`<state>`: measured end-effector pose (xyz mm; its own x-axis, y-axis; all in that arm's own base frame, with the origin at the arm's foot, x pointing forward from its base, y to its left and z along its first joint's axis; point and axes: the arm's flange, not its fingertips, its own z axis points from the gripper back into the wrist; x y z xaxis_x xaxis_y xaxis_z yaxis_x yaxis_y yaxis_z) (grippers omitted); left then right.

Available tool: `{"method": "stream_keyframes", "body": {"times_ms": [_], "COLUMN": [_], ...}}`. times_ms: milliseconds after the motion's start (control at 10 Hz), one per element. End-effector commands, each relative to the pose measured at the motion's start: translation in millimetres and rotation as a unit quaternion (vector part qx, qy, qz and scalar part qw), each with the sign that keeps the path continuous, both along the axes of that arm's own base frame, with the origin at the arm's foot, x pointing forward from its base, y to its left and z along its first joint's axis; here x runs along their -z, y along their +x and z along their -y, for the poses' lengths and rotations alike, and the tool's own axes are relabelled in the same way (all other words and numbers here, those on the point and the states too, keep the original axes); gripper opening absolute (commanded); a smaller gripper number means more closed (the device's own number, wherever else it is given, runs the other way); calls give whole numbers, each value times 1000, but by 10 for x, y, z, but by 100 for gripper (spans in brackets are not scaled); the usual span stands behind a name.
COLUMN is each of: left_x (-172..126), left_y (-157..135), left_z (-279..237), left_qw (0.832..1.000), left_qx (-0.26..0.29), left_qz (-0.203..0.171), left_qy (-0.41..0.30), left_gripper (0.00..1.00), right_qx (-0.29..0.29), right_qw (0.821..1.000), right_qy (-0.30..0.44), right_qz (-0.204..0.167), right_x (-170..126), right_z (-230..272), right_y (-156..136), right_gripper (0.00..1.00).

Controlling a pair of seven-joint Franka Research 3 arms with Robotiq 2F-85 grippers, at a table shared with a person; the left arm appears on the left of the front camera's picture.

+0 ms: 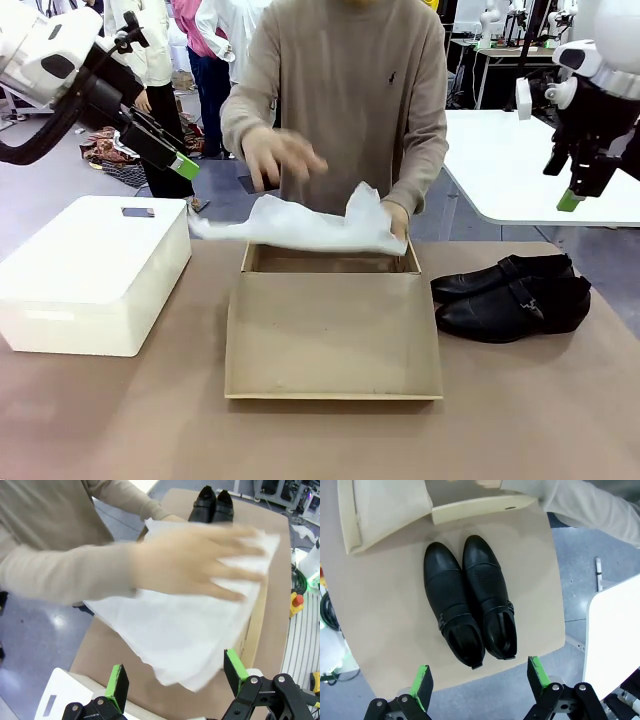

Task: Pack the shoes into the box.
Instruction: Place one shoe of the Shoes into the Shoes Box.

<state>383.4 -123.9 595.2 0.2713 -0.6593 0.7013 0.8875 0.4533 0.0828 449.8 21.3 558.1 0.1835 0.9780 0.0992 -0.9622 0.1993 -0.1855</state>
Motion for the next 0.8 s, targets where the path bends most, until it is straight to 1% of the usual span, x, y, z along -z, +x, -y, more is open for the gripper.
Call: {"method": "stream_keyframes", "body": {"times_ms": [0, 200, 500, 700], "left_x": [7, 7, 7, 7], "left_y": [12, 12, 12, 12], "left_z": [-12, -12, -12, -12], "left_qw": [1000, 1000, 1000, 1000], "left_qx": [5, 5, 5, 5], "left_qz": [-2, -2, -2, -2], "left_qy": [-9, -9, -9, -9], "left_gripper": [100, 100, 100, 100], "right_qx": [-32, -34, -17, -12], "right_qw": [999, 999, 1000, 1000], "right_qy": [-1, -6, 5, 10], "right_qz": [1, 8, 10, 3], "right_x": [39, 188, 476, 656], "right_z": [194, 295, 426, 471], "right_y": [293, 475, 747, 867], "right_gripper": [100, 100, 100, 100]}}
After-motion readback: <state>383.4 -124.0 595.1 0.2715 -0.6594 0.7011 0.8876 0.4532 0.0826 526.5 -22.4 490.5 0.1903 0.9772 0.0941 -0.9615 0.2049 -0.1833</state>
